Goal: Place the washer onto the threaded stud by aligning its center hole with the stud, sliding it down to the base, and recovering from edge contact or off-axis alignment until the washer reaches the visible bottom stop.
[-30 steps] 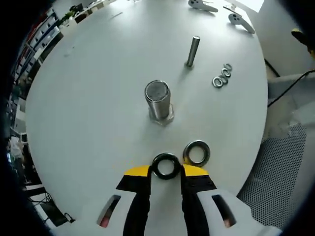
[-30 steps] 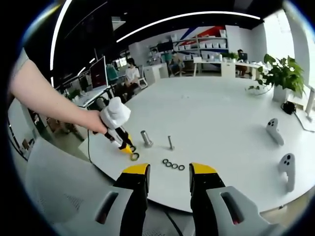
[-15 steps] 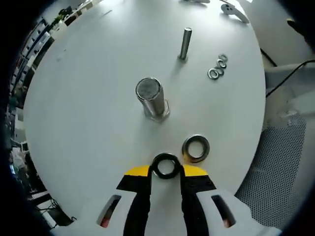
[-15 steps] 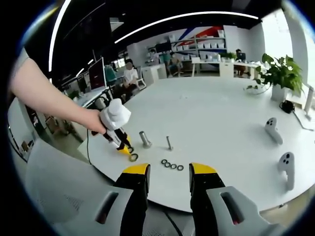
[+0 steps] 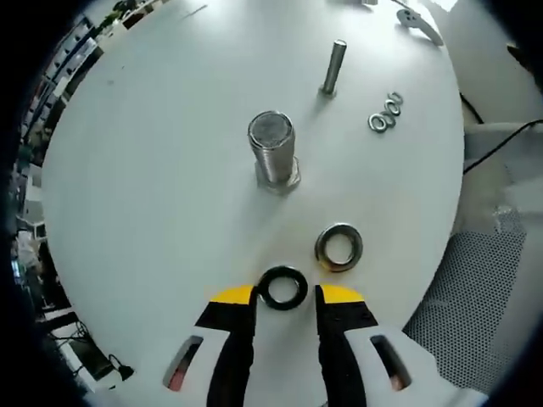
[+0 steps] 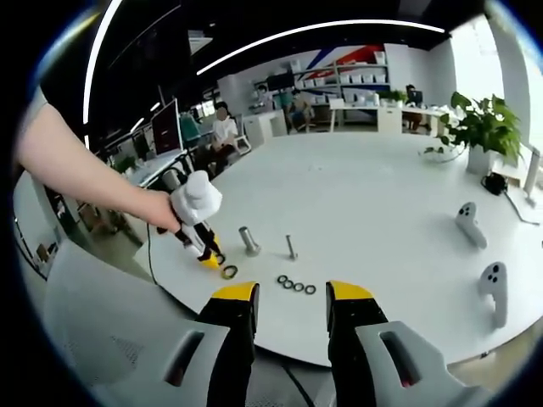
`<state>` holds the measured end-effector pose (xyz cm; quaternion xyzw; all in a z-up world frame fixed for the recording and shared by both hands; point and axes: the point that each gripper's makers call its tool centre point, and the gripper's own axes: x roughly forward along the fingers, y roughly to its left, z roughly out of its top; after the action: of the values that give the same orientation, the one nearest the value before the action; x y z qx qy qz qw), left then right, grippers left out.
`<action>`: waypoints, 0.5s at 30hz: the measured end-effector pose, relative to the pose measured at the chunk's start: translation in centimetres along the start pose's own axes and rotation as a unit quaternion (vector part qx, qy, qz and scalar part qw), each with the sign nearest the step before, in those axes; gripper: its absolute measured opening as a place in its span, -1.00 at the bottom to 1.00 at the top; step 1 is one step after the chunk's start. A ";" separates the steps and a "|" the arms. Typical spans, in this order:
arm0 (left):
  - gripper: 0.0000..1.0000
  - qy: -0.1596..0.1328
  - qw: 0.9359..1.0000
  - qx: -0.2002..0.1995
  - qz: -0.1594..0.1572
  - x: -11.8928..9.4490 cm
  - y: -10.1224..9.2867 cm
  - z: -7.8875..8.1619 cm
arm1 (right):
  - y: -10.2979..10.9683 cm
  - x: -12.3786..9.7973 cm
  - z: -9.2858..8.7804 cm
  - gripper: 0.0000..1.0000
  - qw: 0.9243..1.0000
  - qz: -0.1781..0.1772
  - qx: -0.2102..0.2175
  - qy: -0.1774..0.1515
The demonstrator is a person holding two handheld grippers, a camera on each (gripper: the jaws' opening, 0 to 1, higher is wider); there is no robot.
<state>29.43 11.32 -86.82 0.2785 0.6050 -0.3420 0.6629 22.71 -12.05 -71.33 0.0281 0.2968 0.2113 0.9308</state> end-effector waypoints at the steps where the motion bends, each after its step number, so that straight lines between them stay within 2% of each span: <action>1: -0.44 0.001 1.000 0.019 0.008 0.1 0.1 -0.1 | 0.0 0.0 0.0 -0.33 1.000 0.000 0.001 0.000; 2: -0.47 0.004 0.998 0.050 0.023 0.0 0.4 -0.2 | 0.0 0.0 0.0 -0.33 1.000 -0.001 0.001 -0.001; 4: -0.47 0.003 0.999 0.030 0.018 0.2 0.1 -0.2 | 0.0 0.0 0.0 -0.33 1.000 0.000 0.000 0.001; 9: -0.57 -0.007 0.999 0.030 0.020 0.1 0.5 -0.2 | 0.0 0.0 -0.1 -0.33 1.000 -0.001 0.001 0.001; 11: -0.57 -0.011 1.000 0.022 0.018 0.1 0.5 -0.2 | 0.0 0.1 -0.1 -0.33 1.000 0.000 0.001 0.002; 13: -0.57 -0.008 0.999 0.036 0.020 0.2 0.4 -0.2 | 0.0 0.0 -0.1 -0.33 1.000 0.000 0.000 0.003; 15: -0.57 -0.008 0.999 0.030 0.020 0.2 0.5 -0.2 | 0.1 0.0 -0.1 -0.33 1.000 0.000 0.001 0.002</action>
<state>29.69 11.73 -87.05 0.3080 0.5833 -0.3488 0.6658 22.67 -11.99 -71.39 0.0282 0.2988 0.2113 0.9302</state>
